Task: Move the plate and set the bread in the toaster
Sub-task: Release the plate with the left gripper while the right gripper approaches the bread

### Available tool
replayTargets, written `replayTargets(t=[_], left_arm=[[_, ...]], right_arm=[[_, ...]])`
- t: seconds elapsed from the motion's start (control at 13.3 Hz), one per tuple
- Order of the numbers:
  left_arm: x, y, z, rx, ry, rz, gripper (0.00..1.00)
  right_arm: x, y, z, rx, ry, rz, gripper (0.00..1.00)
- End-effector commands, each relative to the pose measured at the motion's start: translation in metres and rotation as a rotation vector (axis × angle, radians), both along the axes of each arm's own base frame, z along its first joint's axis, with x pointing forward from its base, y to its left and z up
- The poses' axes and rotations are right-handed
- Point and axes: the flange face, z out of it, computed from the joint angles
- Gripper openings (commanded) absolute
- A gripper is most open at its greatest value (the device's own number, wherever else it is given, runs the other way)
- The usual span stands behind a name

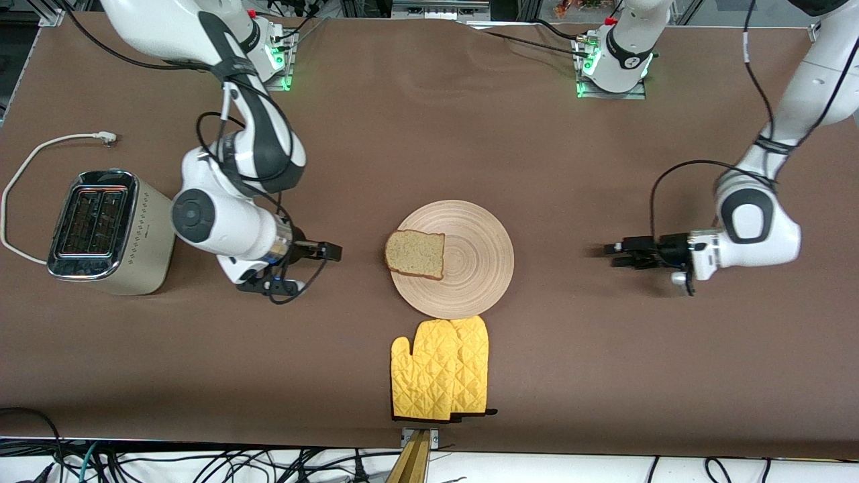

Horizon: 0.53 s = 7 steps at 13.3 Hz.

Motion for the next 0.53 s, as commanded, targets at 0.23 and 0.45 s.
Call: replayTargets(t=[0.23, 0.45], left_arm=[[0.031, 0.045, 0.12, 0.435, 0.108, -0.118, 1.0], [0.033, 0.047, 0.19, 0.654, 0.086, -0.04, 1.0]], right_arm=[[-0.005, 0.045, -0.046, 0.061, -0.011, -0.025, 1.0], [-0.006, 0.054, -0.058, 0.103, -0.014, -0.059, 1.0]])
